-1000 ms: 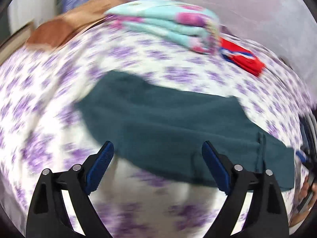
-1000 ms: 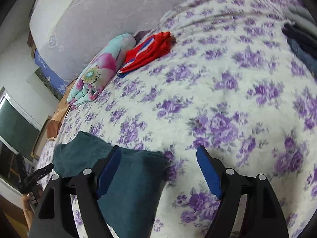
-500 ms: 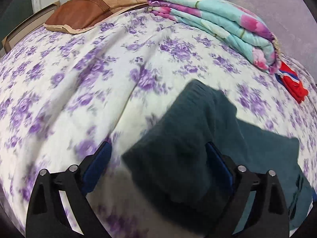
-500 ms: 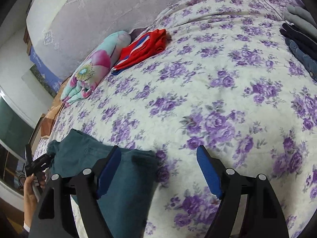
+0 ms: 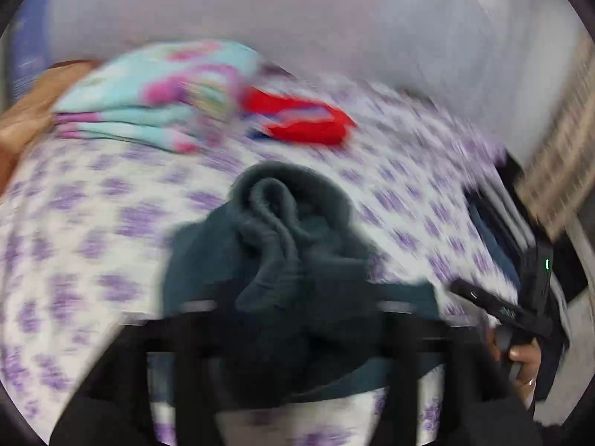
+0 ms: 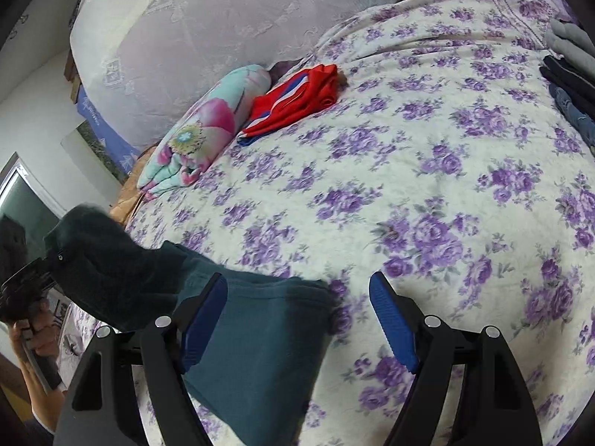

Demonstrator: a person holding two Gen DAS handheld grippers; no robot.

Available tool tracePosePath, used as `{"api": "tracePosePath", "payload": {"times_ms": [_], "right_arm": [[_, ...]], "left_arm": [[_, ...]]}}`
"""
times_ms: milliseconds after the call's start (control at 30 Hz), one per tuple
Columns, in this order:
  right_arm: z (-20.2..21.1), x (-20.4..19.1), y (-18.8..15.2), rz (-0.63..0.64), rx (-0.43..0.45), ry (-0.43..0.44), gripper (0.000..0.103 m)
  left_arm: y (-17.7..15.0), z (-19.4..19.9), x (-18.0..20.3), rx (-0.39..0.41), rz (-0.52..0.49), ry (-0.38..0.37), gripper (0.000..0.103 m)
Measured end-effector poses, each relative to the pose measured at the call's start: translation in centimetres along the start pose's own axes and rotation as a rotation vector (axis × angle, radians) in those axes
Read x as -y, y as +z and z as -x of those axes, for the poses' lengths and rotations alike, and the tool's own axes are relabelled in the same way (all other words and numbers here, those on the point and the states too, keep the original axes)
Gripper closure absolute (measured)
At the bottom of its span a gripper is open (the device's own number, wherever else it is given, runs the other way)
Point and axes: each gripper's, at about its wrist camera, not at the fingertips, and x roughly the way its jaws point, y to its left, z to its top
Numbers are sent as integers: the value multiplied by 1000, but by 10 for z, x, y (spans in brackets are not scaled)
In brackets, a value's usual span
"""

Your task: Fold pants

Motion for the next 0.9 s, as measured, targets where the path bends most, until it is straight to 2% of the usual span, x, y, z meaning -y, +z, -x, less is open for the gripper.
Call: {"api": "tracePosePath", "payload": {"times_ms": [33,100,167,267,333,367,467,500,533,600,667,767,833,867,900], "right_arm": [[-2,-2,-1,5,-8,4,24],[-5,-5,-4,19,-24,7,24],[-7,-7,-5,24,-29,9,24],[-6,-8,-6,23,-27,17,24],[-7,-9,-6,28,-32,24,23],[-8,-10,-7,32,-37,27,23],[-16,-16,-10,44,-61,50,23],[-21,-19,-11,39,-84,72,22],[-25,-22,-12,34,-102,81,20],[-30,-37,-12,60,-128,38,15],[-30,-57,-11,129,-121,7,15],[-32,-82,-5,165,-119,43,15],[-39,-98,-2,182,-140,34,15],[-40,-104,-2,203,-133,19,15],[-39,-112,-2,237,-108,-38,16]], "left_arm": [[-4,-16,13,-29,-22,-3,9],[-16,-49,31,-121,-37,-12,10],[-24,-60,35,-167,-23,-28,10],[-25,-50,24,-141,-13,5,10],[-21,-37,7,-88,-13,62,9],[-22,-31,-1,-63,-18,104,8],[-25,-19,-33,8,-79,347,5],[-28,-24,-46,8,-107,451,5],[-32,-30,-56,-2,-119,514,5],[-45,-45,-78,-58,-103,568,5],[-61,-57,-92,-103,-55,522,5],[-72,-63,-97,-70,2,472,5],[-74,-61,-107,-78,63,416,5],[-74,-61,-116,-87,110,370,5],[-76,-64,-118,-90,134,346,4]]}}
